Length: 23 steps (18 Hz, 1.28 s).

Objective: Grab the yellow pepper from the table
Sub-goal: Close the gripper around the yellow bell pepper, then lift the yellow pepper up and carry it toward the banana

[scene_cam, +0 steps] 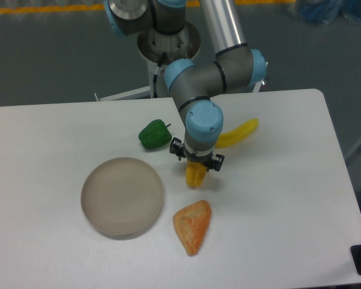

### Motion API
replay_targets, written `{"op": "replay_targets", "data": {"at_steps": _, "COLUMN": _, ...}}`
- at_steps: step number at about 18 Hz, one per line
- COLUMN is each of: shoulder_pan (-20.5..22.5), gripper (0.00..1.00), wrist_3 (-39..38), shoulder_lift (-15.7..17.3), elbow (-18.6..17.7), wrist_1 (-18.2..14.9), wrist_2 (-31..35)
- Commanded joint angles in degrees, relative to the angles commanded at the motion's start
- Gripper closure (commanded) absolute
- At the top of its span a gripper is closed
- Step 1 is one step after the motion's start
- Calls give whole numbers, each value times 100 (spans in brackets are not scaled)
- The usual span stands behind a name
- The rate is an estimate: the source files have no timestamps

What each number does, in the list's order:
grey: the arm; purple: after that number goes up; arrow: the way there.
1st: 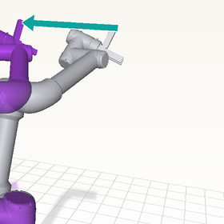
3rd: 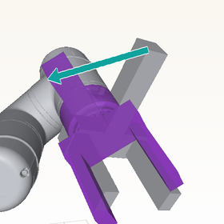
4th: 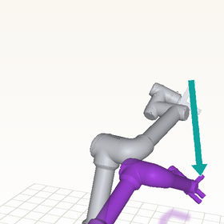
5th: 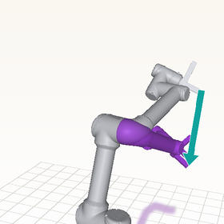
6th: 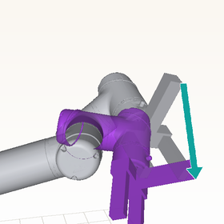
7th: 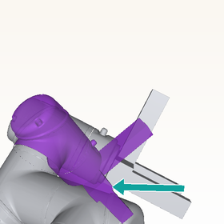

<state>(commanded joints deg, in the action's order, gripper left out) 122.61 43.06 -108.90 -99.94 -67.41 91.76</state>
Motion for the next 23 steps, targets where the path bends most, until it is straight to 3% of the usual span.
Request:
{"op": "replay_targets", "data": {"at_steps": 6, "shoulder_pan": 149, "gripper": 62, "wrist_3": 184, "shoulder_lift": 131, "elbow": 439, "wrist_1": -35, "wrist_2": -9}}
{"op": "replay_targets", "data": {"at_steps": 13, "shoulder_pan": 764, "gripper": 61, "wrist_3": 1844, "shoulder_lift": 510, "elbow": 501, "wrist_1": -88, "wrist_2": -62}}
{"op": "replay_targets", "data": {"at_steps": 18, "shoulder_pan": 957, "gripper": 61, "wrist_3": 2749, "shoulder_lift": 449, "elbow": 1072, "wrist_1": -210, "wrist_2": -61}}
{"op": "replay_targets", "data": {"at_steps": 20, "shoulder_pan": 1080, "gripper": 61, "wrist_3": 3310, "shoulder_lift": 291, "elbow": 1396, "wrist_1": -586, "wrist_2": -70}}
{"op": "replay_targets", "data": {"at_steps": 23, "shoulder_pan": 1274, "gripper": 61, "wrist_3": 3892, "shoulder_lift": 27, "elbow": 1687, "wrist_1": -703, "wrist_2": -210}}
